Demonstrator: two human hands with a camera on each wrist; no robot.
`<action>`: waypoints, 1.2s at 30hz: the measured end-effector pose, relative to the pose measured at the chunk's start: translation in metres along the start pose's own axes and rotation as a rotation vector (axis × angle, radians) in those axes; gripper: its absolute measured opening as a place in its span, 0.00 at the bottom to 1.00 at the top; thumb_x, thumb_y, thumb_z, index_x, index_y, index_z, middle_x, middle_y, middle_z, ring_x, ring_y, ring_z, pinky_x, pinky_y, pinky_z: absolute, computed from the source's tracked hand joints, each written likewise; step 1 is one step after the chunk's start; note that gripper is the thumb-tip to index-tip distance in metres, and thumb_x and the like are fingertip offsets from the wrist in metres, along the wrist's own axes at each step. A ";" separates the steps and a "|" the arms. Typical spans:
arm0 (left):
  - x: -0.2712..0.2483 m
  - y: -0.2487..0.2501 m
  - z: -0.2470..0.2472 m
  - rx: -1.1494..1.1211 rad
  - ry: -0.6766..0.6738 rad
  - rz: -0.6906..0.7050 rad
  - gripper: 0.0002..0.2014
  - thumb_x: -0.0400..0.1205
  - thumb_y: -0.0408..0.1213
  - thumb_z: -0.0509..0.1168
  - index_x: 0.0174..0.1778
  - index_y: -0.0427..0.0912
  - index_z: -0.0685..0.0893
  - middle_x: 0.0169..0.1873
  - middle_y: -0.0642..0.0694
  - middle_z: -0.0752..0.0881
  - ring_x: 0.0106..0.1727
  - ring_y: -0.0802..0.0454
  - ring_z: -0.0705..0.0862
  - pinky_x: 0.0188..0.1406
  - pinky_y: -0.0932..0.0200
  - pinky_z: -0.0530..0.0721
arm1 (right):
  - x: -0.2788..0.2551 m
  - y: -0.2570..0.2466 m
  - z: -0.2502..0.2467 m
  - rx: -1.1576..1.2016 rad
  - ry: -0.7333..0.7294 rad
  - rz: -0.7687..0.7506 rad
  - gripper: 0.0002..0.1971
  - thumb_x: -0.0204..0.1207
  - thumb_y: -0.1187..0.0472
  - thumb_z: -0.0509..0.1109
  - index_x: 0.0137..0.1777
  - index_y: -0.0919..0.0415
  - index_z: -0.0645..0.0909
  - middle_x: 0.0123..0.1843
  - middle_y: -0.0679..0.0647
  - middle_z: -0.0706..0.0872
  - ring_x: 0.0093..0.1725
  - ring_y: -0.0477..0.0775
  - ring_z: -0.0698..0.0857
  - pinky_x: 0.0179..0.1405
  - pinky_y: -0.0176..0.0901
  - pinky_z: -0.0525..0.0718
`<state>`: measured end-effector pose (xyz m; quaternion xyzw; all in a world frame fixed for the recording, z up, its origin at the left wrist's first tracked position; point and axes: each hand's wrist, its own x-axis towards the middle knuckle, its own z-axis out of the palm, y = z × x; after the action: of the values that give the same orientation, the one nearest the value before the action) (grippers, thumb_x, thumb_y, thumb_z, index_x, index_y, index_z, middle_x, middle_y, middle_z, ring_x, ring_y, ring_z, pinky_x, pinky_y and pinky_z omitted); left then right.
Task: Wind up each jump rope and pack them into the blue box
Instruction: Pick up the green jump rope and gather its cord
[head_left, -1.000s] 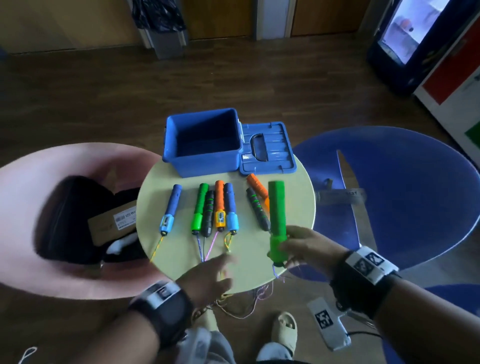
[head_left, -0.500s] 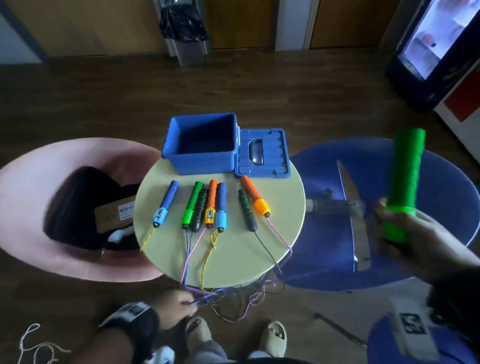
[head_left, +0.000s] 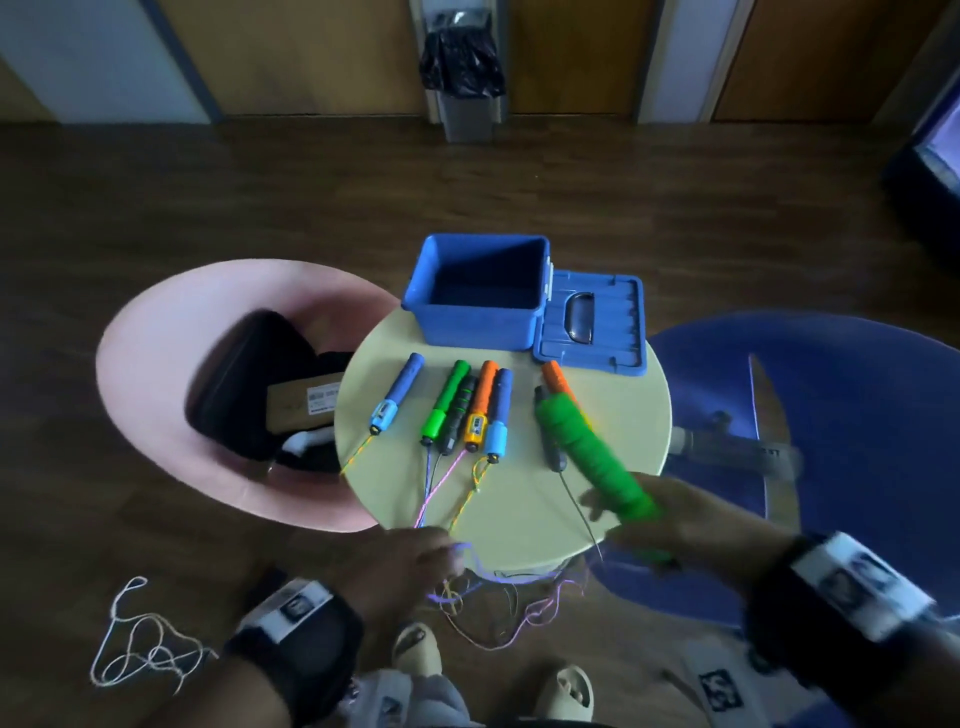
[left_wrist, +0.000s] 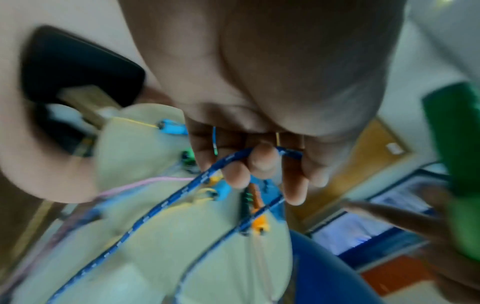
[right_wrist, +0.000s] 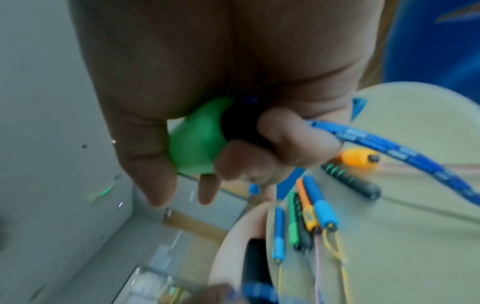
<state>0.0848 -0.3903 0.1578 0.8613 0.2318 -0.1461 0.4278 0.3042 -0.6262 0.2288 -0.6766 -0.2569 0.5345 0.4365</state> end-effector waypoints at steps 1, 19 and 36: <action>0.004 0.021 0.001 0.005 -0.008 0.050 0.12 0.81 0.55 0.62 0.35 0.55 0.80 0.28 0.60 0.81 0.32 0.66 0.78 0.38 0.65 0.74 | 0.016 -0.008 0.015 -0.073 -0.070 -0.025 0.22 0.59 0.51 0.80 0.54 0.56 0.87 0.43 0.66 0.84 0.36 0.58 0.79 0.37 0.50 0.79; -0.043 -0.101 0.008 0.087 0.016 -0.400 0.21 0.84 0.32 0.65 0.23 0.46 0.77 0.18 0.52 0.76 0.17 0.67 0.74 0.27 0.68 0.71 | -0.019 0.003 -0.035 0.672 0.126 -0.171 0.32 0.30 0.50 0.90 0.35 0.66 0.90 0.37 0.63 0.87 0.33 0.58 0.87 0.33 0.42 0.86; 0.014 0.107 -0.034 -0.198 0.153 0.352 0.08 0.83 0.37 0.65 0.39 0.47 0.86 0.37 0.51 0.86 0.39 0.62 0.82 0.44 0.68 0.77 | 0.048 -0.005 0.063 0.378 -0.029 -0.039 0.14 0.59 0.67 0.71 0.47 0.66 0.84 0.44 0.59 0.87 0.38 0.58 0.85 0.32 0.45 0.74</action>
<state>0.1542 -0.4158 0.2433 0.8508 0.1229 0.0203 0.5105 0.2594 -0.5644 0.2061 -0.5696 -0.1711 0.5744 0.5624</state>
